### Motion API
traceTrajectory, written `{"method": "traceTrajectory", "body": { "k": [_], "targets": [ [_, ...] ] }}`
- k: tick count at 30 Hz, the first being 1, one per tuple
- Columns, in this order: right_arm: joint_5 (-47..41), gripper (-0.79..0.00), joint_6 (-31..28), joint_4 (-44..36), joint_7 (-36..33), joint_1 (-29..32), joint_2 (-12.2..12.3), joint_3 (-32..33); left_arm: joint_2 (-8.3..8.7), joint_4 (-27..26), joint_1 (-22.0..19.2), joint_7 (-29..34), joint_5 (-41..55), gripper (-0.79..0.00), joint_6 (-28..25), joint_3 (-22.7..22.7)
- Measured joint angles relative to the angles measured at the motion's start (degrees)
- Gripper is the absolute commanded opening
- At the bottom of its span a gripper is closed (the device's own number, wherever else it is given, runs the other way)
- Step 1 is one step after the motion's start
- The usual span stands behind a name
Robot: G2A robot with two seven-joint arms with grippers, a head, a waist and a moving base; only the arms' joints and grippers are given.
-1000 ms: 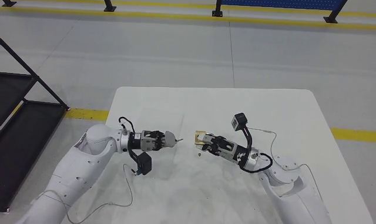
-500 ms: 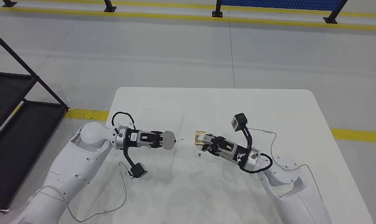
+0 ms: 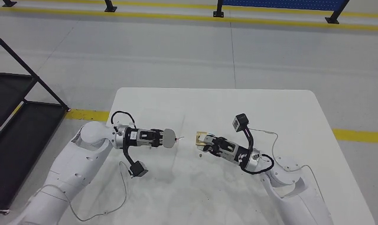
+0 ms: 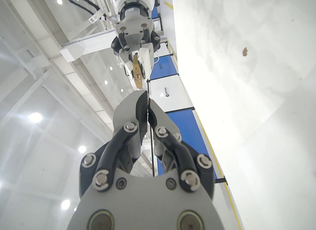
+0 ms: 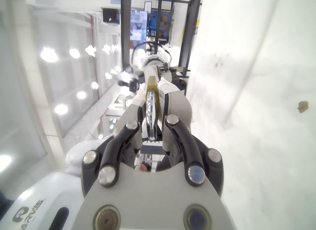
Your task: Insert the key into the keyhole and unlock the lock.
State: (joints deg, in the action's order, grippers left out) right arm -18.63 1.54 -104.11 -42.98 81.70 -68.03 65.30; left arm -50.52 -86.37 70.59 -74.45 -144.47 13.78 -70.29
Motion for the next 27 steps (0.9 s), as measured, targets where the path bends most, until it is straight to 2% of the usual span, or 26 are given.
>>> {"method": "traceTrajectory", "body": {
  "k": [4, 11, 19, 27],
  "targets": [
    [1.2, -0.785, 0.7, -0.1, -0.5, 0.0, 0.2, -0.1, 0.23, 0.6, -1.3, -4.4, -0.4, -0.785, 0.5, -0.1],
    [2.2, -0.785, 1.9, 0.1, -7.9, -2.0, 0.8, 0.4, 0.31, 3.1, -3.2, -11.4, 1.1, -0.785, 3.9, 0.6],
    [-1.4, -0.785, 1.7, 2.0, -12.6, -4.2, 0.9, -0.7, 0.35, 1.5, -3.8, -12.9, 3.5, -0.785, 3.1, 2.4],
    [-1.7, -0.785, 0.0, 3.2, -9.9, -5.3, 0.7, -2.0, 0.4, 1.4, -4.4, -12.6, 4.7, -0.785, 3.4, 4.0]
  ]
}}
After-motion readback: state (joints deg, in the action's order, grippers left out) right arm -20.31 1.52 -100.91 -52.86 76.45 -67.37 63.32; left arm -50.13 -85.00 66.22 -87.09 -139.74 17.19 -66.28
